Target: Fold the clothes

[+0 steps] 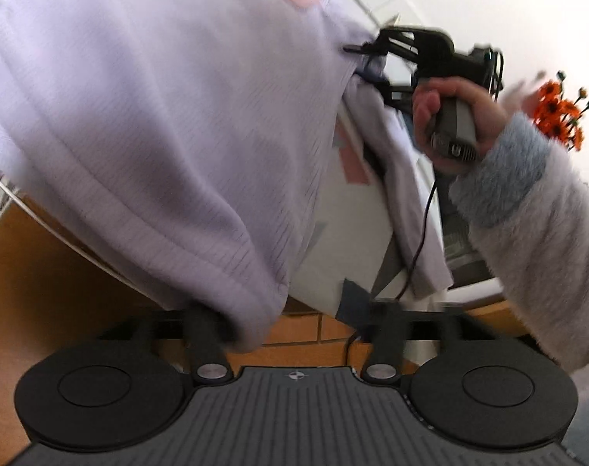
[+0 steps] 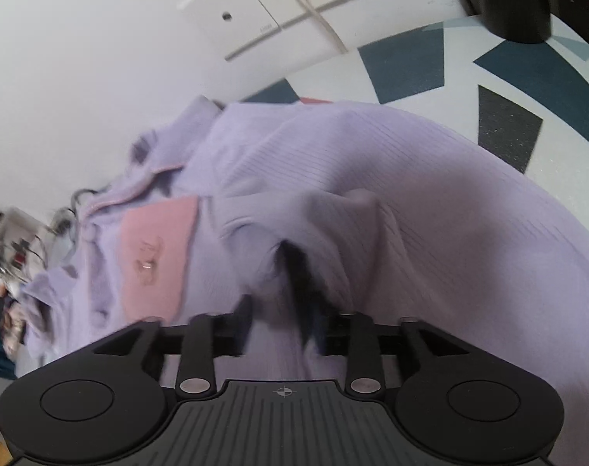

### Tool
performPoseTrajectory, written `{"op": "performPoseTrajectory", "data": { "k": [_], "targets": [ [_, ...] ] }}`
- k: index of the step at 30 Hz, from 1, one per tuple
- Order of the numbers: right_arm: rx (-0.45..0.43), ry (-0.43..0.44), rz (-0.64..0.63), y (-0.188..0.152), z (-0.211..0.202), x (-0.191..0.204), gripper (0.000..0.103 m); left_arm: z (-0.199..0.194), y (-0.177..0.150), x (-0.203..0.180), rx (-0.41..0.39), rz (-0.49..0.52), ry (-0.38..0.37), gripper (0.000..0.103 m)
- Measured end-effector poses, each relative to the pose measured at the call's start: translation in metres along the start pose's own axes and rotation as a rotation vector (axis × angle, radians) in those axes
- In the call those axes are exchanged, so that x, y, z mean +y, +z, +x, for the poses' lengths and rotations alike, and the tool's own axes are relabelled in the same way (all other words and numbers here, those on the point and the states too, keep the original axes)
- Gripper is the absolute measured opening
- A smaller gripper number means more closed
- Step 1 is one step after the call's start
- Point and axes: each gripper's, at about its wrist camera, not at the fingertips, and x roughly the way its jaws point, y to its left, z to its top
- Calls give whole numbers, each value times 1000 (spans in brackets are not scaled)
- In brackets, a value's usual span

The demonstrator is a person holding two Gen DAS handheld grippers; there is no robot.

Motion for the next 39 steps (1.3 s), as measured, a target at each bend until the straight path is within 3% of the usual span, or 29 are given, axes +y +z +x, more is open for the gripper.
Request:
{"op": "performPoseTrajectory", "data": {
  "k": [1, 7, 11, 14, 20, 25, 27, 30, 33, 35, 39],
  "targets": [
    [-12, 7, -3, -3, -6, 2, 43, -10, -1, 3, -19, -4, 3, 70],
    [-24, 42, -21, -21, -35, 19, 47, -73, -4, 42, -170, -125, 24, 70],
    [-4, 88, -44, -30, -43, 43, 47, -115, 2, 57, -308, -115, 139, 70],
    [-1, 115, -53, -39, -46, 66, 47, -127, 20, 51, -368, -25, 263, 70],
    [-32, 149, -72, -47, -44, 109, 47, -122, 56, 34, -394, 251, 465, 70],
    [-61, 162, -116, -24, -20, 144, 47, -95, 72, 24, -370, 462, 574, 70],
    [-80, 167, -121, -9, -3, 159, 47, -82, 77, 27, -347, 494, 609, 70],
    [-76, 163, -133, 10, 35, 184, 47, -70, 87, 37, -309, 486, 623, 56],
    [-64, 135, -174, 21, 77, 212, 47, -64, 98, 48, -252, 455, 600, 23],
    [-70, 75, -227, 23, 103, 231, 47, -63, 102, 52, -237, 443, 584, 12],
    [-78, -19, -273, 26, 144, 251, 45, -76, 102, 51, -236, 401, 501, 8]
  ]
}}
